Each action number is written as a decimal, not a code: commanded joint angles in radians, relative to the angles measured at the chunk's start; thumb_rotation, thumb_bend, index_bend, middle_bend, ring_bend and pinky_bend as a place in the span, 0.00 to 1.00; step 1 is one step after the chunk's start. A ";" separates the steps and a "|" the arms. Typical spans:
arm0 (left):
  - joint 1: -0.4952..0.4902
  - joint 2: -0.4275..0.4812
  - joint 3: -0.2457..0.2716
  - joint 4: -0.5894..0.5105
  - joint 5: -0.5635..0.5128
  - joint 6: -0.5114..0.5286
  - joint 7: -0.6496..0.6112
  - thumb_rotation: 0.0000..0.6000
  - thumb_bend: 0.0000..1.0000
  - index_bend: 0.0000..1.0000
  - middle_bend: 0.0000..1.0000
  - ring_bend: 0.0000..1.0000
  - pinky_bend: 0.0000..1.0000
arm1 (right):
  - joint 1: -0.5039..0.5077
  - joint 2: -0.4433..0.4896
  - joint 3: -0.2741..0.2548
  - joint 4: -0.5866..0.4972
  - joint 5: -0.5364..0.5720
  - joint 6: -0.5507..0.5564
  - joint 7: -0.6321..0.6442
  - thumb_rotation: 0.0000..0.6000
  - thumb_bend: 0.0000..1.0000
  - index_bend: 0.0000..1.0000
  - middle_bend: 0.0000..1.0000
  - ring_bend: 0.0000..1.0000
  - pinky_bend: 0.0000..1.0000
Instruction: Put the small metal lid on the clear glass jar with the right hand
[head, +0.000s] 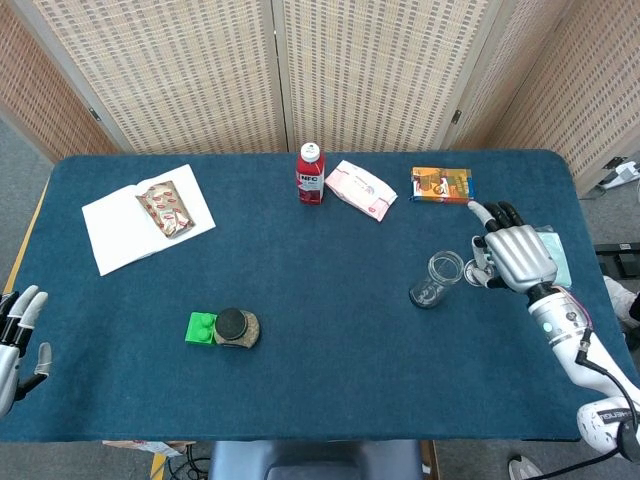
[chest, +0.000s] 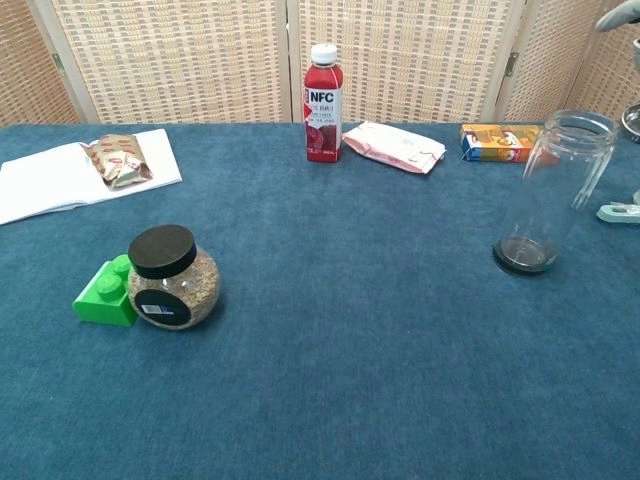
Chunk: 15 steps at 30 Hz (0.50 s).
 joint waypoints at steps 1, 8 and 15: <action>0.001 0.001 0.000 -0.001 0.001 0.002 -0.001 1.00 0.54 0.00 0.06 0.00 0.00 | 0.010 0.010 0.008 -0.016 0.013 0.002 -0.010 1.00 0.30 0.69 0.05 0.00 0.00; 0.006 0.008 -0.002 -0.005 0.003 0.014 -0.010 1.00 0.54 0.00 0.06 0.00 0.00 | 0.039 0.006 0.017 -0.026 0.037 -0.007 -0.031 1.00 0.30 0.69 0.05 0.00 0.00; 0.013 0.015 -0.002 -0.011 0.010 0.031 -0.019 1.00 0.54 0.00 0.06 0.00 0.00 | 0.074 -0.031 0.014 -0.002 0.065 -0.032 -0.052 1.00 0.30 0.69 0.05 0.00 0.00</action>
